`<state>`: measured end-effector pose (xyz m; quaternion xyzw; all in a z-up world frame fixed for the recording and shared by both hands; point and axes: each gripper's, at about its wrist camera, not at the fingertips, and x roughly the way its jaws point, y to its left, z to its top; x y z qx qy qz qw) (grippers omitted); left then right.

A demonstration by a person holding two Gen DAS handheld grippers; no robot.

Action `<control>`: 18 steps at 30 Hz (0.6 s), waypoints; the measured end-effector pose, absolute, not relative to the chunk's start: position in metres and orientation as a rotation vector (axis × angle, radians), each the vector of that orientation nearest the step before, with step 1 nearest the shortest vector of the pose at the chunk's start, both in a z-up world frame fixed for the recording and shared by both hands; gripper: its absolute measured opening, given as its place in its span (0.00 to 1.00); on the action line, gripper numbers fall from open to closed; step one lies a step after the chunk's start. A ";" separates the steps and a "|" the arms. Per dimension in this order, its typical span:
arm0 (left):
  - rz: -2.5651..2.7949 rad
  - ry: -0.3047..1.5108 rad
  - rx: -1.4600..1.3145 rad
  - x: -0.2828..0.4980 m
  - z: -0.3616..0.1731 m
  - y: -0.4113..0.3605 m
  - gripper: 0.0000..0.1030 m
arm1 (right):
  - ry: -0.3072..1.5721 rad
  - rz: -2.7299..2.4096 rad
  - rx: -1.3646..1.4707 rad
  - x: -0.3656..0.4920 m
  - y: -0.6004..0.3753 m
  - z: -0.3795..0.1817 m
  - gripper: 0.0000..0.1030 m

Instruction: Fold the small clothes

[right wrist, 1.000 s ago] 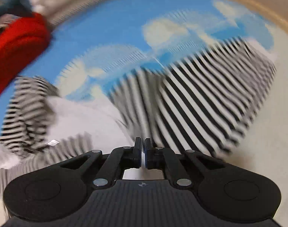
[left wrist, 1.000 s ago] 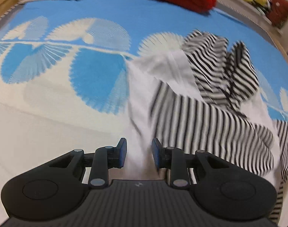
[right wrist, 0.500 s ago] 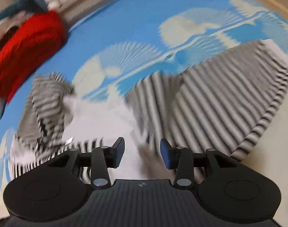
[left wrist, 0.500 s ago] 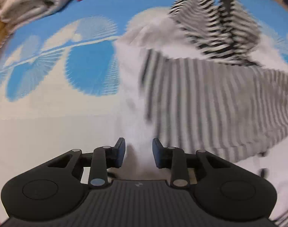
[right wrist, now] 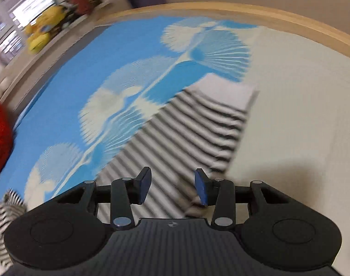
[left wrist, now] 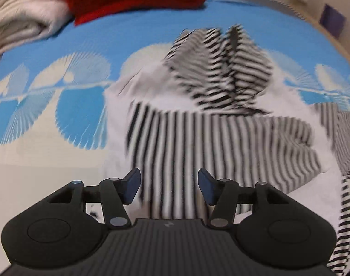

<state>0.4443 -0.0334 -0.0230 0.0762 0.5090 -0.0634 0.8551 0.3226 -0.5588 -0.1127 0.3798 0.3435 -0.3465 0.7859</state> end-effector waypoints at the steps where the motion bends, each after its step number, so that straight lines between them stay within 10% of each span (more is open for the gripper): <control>1: -0.144 1.061 0.163 0.443 -0.019 -0.040 0.61 | 0.744 -0.764 0.828 0.321 -0.565 -0.117 0.42; 18: -0.163 1.085 0.176 0.447 -0.033 -0.064 0.61 | 0.762 -0.908 0.898 0.312 -0.608 -0.157 0.42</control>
